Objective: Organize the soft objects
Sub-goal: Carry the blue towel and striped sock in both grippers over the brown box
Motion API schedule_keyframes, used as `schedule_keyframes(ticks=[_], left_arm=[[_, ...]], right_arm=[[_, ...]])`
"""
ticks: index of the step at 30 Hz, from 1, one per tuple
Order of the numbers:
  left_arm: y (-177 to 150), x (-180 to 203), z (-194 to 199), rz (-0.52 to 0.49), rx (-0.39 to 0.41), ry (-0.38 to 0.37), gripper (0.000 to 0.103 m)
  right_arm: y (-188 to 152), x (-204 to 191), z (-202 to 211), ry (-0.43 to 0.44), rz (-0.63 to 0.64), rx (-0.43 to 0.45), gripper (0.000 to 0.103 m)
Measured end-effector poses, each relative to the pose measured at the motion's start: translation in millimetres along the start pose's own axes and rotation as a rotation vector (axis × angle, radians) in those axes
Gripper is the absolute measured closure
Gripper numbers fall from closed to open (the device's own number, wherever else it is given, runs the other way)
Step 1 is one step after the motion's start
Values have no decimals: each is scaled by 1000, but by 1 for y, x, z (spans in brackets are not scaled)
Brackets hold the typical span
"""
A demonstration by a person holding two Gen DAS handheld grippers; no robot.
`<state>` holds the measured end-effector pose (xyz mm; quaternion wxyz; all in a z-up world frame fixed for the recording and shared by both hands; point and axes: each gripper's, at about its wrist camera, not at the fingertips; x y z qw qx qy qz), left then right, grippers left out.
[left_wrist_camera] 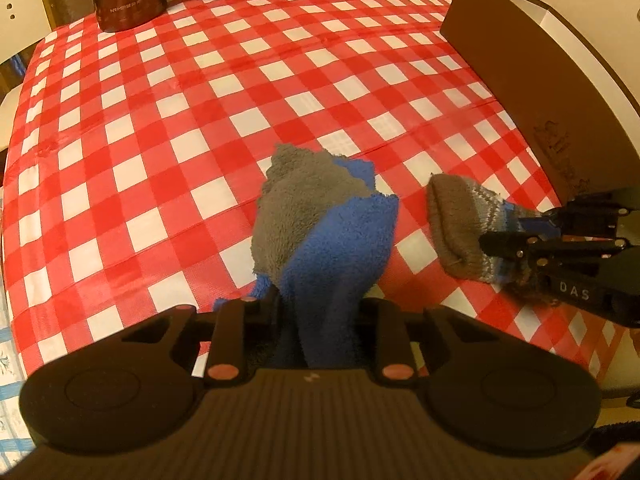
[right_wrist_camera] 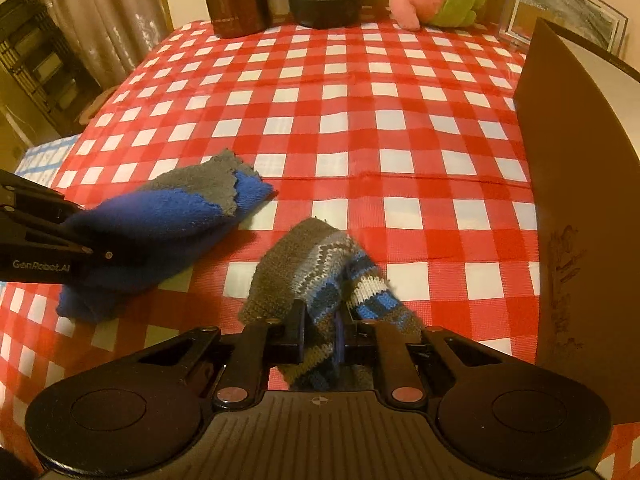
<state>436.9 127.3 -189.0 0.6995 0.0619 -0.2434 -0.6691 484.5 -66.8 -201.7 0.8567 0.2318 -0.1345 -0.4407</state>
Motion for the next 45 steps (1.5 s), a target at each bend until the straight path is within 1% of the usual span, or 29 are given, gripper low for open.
schedule_keyframes(ticks=[9,18,24,34,40,45], left_arm=[[4,6,16,-2,42,6,81],[11,15,43,-12,117,12,81],[19,27,66,-36,180,8,81],[53,64,92,-124,279,-19,81],[76,94,95,-191,315,-49,81],[95,125,88,-246,332,-88,81]], right_arm=[[2,10,17,10,-43,39,90],[7,17,42,23,-88,91,90],[12,24,61,32,-121,128,90],[30,51,108,32,-186,247,90],[36,79,133,-14,-232,307,90],[33,108,148,-66,-282,333,90]])
Point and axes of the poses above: each gripper's, at about its wrist camera, not at the fingertips, and z roughly against the way its jaws point, x to its right, y to its top, and after that the axes turned 13 degrees about -y, right-handed
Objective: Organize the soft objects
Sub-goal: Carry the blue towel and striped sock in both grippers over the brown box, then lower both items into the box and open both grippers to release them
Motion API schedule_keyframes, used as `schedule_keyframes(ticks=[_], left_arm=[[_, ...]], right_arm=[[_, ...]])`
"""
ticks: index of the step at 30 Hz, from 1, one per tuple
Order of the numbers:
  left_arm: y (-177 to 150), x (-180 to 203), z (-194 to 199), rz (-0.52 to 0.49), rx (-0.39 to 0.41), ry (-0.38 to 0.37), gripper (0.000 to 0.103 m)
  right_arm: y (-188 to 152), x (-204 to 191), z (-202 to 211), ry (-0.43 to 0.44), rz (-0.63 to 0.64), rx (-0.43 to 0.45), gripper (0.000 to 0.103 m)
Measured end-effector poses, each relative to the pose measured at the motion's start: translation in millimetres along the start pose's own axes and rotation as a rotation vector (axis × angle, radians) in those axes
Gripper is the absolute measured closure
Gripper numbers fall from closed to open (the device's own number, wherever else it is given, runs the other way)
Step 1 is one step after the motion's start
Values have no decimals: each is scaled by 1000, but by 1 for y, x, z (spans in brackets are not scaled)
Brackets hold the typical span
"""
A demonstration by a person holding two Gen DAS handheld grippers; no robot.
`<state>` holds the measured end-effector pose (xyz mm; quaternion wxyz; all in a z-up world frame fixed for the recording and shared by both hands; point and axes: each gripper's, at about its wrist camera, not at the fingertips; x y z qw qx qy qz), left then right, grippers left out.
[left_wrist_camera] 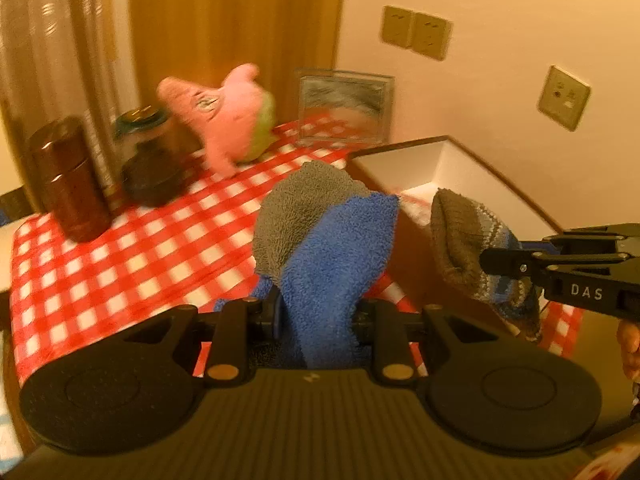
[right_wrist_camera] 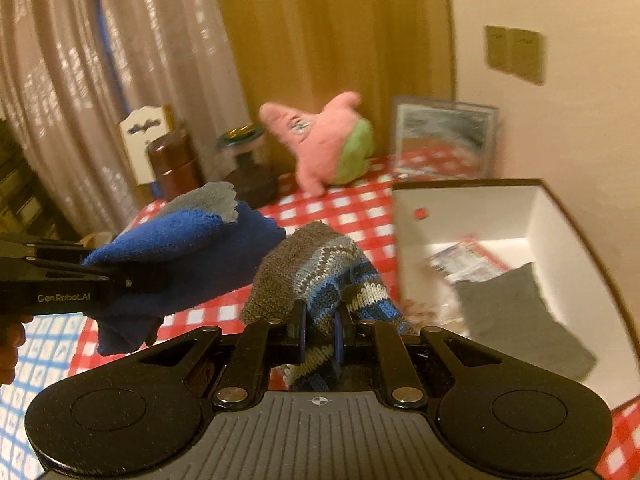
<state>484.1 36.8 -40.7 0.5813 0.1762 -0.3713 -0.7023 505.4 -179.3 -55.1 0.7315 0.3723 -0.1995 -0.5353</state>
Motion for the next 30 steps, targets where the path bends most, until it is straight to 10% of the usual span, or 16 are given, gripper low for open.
schedule_keyframes(ticks=[14,30], left_arm=[[58,76,-71,-99,11,-158,81],[108,109,-170,-129,-59,-147,80]], right_arm=[[11,92,15,-166,-115,31,90],[28,160,-27,-209,-211,-2,90]])
Point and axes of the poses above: each gripper's, at about its wrist camera, not at the fingertips, and z roughly against the way its jaws point, x to its right, y to its top, and after that the axes turned 13 degrees about -y, right-handed
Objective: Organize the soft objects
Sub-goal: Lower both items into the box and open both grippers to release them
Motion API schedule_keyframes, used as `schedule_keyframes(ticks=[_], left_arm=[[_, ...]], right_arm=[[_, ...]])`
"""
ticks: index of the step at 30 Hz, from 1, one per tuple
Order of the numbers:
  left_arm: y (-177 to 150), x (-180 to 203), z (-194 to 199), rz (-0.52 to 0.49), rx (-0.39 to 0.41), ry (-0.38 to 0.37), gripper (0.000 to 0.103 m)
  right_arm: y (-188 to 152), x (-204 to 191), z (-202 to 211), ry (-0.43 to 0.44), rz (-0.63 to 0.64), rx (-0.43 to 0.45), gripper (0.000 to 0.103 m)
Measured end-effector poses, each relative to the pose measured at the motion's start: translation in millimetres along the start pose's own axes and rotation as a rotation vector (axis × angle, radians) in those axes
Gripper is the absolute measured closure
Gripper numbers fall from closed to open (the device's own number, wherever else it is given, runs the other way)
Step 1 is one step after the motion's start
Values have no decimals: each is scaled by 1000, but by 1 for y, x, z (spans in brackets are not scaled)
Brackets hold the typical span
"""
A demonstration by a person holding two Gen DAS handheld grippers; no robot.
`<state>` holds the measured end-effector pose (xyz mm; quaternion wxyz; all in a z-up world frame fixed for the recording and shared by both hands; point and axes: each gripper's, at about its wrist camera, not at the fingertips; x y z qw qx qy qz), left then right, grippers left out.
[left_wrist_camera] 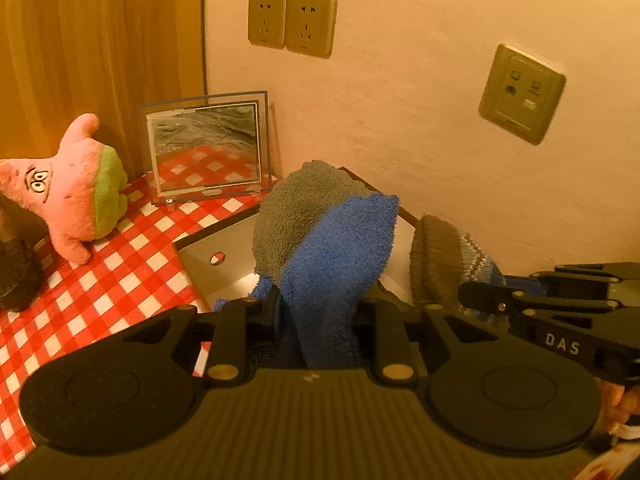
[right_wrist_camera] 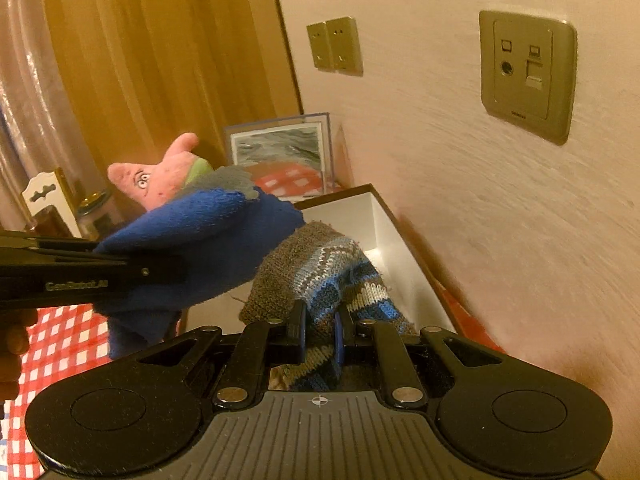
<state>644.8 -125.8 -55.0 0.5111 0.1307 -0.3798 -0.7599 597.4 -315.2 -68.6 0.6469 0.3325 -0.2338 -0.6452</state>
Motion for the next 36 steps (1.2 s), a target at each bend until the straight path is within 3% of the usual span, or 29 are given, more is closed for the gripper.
schedule_keyframes(ticks=[3,12,27,31,33,34,36], left_arm=[[7,-1,-18,-4,-15,9,80],[16,-13,-65,-12,-73,19,64],[12,-18,-64,-2,-97,20,57],[11,-16,-60,0,-96,17,54],[10,-15,-57,0,-93,18,53],[10,-15,-55,-1,-93,18,52],[8,-13,-51,-2,-89,15,49]], right_arm=[[4,6,-9,-9,-6,-10,90],[7,21,-34,-21,-32,-52,90],[11,23,-54,20,-62,-83,89],[12,22,-57,22,-88,-88,76],[11,22,-56,15,-87,-81,58],[10,22,-54,10,-89,-72,44],[9,22,-49,8,-84,-55,38]])
Point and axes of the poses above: each gripper's, at about its wrist camera, not at the fingertips, and z roughly against the way its jaws point, x to its right, y to its top, and after that the axes turned 13 degrees about -y, right-handed
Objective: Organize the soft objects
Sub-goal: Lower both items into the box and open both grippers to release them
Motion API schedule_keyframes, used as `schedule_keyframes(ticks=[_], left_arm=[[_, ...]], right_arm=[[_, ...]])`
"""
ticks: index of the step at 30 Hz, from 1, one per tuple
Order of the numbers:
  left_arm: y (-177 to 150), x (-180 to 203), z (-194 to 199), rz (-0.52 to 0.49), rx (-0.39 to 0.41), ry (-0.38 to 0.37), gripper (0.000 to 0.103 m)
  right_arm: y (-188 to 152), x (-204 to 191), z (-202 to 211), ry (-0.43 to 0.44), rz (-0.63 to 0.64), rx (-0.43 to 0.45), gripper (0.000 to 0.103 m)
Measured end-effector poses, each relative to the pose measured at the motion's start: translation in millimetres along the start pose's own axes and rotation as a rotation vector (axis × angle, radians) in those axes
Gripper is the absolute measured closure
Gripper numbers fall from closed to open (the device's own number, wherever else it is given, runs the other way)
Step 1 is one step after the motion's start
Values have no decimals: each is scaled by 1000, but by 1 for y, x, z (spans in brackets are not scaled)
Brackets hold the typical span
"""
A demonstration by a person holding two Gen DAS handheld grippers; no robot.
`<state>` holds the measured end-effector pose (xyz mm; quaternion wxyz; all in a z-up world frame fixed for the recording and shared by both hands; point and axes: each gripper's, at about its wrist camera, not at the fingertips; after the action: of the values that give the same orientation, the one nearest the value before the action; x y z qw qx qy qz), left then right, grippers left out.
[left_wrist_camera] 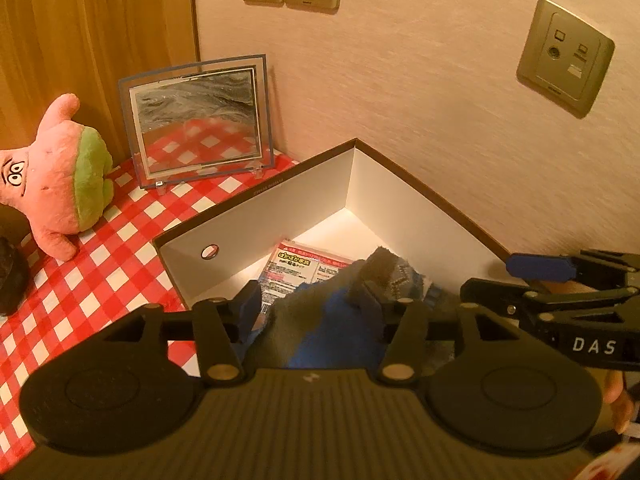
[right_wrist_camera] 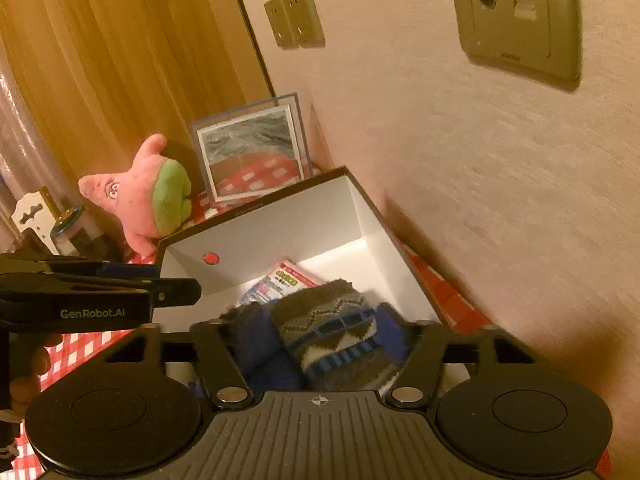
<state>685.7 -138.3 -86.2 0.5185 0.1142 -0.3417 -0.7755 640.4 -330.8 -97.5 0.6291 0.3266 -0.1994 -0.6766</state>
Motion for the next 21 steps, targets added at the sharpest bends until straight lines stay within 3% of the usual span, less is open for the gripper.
schedule_keyframes(ticks=[21], left_arm=[[-35,29,65,3,51,32,36]], right_arm=[[-34,-4,47,-12,52,-26,36]])
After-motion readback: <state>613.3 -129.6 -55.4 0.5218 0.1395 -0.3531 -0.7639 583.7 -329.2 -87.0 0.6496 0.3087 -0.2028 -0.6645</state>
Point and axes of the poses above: each gripper's, at about its wrist camera, not at the fingertips, and z roughly against the way its jaws point, x to its right, y to its top, and after that the axes turned 13 degrees about -y, right-handed
